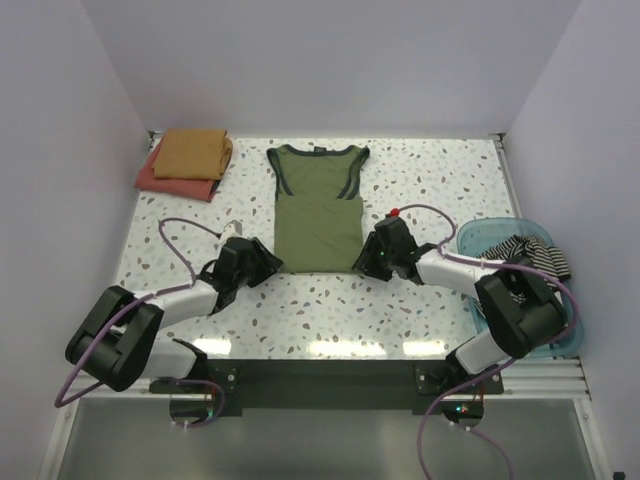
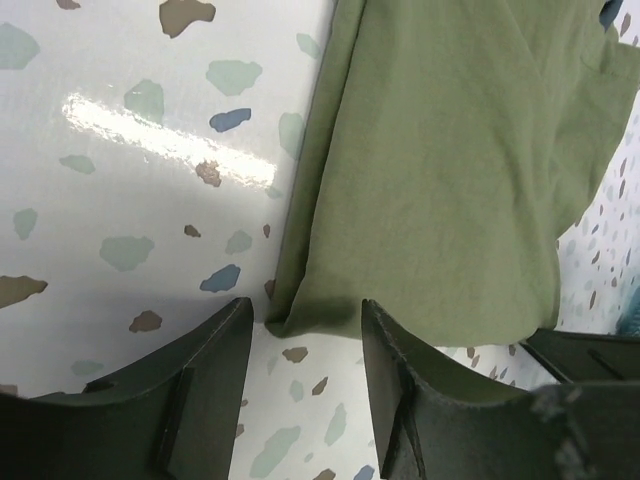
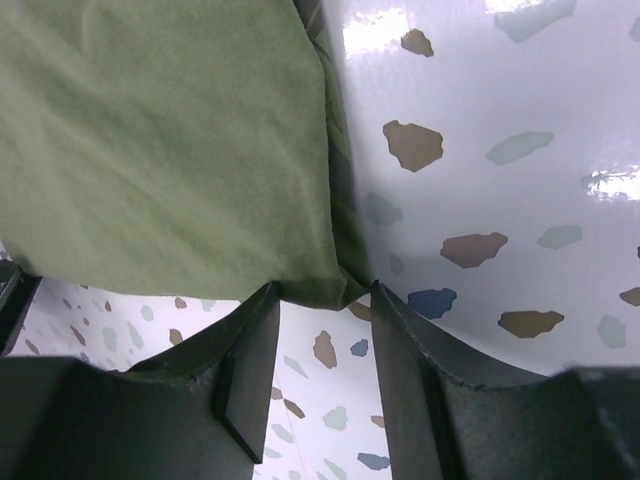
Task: Fold and stack the tank tops
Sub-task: Fold the tank top
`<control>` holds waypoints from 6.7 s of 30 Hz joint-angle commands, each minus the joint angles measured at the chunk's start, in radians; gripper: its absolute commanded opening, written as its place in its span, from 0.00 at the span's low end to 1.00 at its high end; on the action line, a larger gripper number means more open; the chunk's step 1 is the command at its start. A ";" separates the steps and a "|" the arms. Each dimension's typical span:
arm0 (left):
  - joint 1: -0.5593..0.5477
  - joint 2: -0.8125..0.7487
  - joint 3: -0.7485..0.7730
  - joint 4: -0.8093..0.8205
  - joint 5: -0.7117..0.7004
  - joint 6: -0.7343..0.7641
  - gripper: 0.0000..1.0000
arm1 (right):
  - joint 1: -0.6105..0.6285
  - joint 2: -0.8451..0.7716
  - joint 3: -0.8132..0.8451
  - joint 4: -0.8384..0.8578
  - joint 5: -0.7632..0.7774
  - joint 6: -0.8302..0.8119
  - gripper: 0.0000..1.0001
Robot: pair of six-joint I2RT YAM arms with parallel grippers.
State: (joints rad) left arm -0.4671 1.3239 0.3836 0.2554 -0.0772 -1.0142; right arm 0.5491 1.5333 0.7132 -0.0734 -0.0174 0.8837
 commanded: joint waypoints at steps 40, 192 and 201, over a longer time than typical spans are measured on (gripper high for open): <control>-0.501 -0.523 -0.078 -0.767 0.014 -0.169 0.17 | 0.557 -0.869 -0.328 -0.649 0.211 0.318 0.05; 0.274 0.649 0.726 -0.004 0.277 0.296 0.14 | 0.031 0.947 1.307 -0.135 -0.216 -0.060 0.06; 0.248 0.638 0.748 0.021 0.330 0.273 0.14 | 0.028 1.016 1.329 -0.066 -0.262 0.015 0.06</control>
State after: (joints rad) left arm -0.2123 1.9812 1.1145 0.2108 0.2024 -0.7204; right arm 0.5812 2.5332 2.0380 -0.1879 -0.2543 0.8608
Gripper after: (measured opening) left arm 0.138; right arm 0.058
